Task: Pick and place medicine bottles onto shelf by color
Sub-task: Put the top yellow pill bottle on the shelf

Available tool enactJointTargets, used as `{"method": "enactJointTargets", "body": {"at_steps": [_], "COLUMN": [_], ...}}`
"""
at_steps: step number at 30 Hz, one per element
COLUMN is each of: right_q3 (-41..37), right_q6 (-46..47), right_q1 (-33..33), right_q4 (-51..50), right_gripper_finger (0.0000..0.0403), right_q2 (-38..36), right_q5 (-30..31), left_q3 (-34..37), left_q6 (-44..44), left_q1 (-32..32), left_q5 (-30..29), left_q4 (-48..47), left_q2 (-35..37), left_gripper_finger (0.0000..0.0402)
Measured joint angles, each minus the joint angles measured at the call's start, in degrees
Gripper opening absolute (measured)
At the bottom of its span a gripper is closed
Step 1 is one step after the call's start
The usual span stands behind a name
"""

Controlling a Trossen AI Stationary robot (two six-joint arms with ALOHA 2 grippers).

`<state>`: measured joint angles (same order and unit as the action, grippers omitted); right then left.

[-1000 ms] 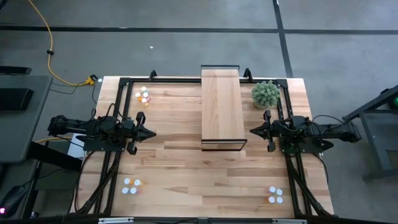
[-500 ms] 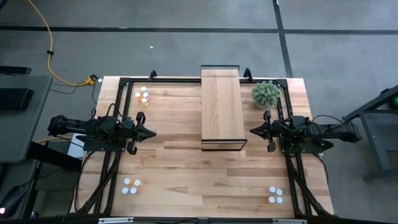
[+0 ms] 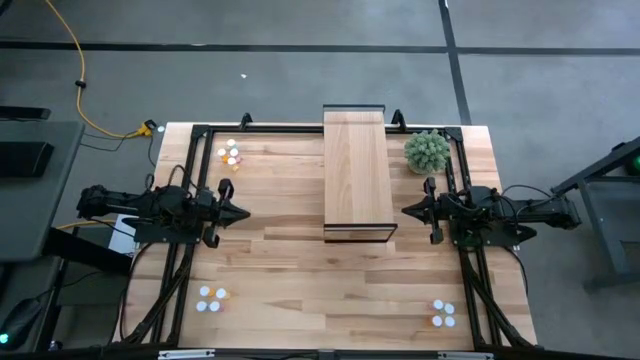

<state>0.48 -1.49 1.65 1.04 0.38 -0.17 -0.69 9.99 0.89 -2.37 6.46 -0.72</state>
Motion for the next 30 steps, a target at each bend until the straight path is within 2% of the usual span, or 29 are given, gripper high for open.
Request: {"method": "enactJointTargets", "body": {"at_steps": [5,8,10,12,18,22,25,30], "right_q3": [0.0,0.0,0.0,0.0,0.0,0.0,0.0,0.0], "right_q6": [0.0,0.0,0.0,0.0,0.0,0.0,0.0,0.0], "right_q1": [0.0,0.0,0.0,0.0,0.0,0.0,0.0,0.0], "right_q4": [0.0,0.0,0.0,0.0,0.0,0.0,0.0,0.0], "right_gripper_finger": [0.0,0.0,0.0,0.0,0.0,0.0,0.0,0.0], "right_q2": [0.0,0.0,0.0,0.0,0.0,0.0,0.0,0.0], "right_q5": [0.0,0.0,0.0,0.0,0.0,0.0,0.0,0.0], "left_q3": [0.0,-2.0,-5.4,-9.7,-24.5,-32.7,-38.3,-47.1], "left_q6": [3.3,6.3,7.4,7.5,8.0,9.8,11.2,14.0], "left_q1": [0.0,-0.1,-0.5,-1.1,-5.0,-9.8,-14.4,-23.3], "left_q5": [-1.7,-9.5,-14.6,-17.2,-22.5,-23.2,-21.1,-17.7], "left_q4": [14.8,17.4,12.6,4.4,-16.6,-24.9,-31.7,-46.4], "left_q2": [0.0,-0.7,-2.1,-4.6,-16.5,-26.7,-35.5,-49.5], "left_gripper_finger": [0.0001,0.0002,0.0009,0.0025,0.0108,0.017,0.021,0.025]}}
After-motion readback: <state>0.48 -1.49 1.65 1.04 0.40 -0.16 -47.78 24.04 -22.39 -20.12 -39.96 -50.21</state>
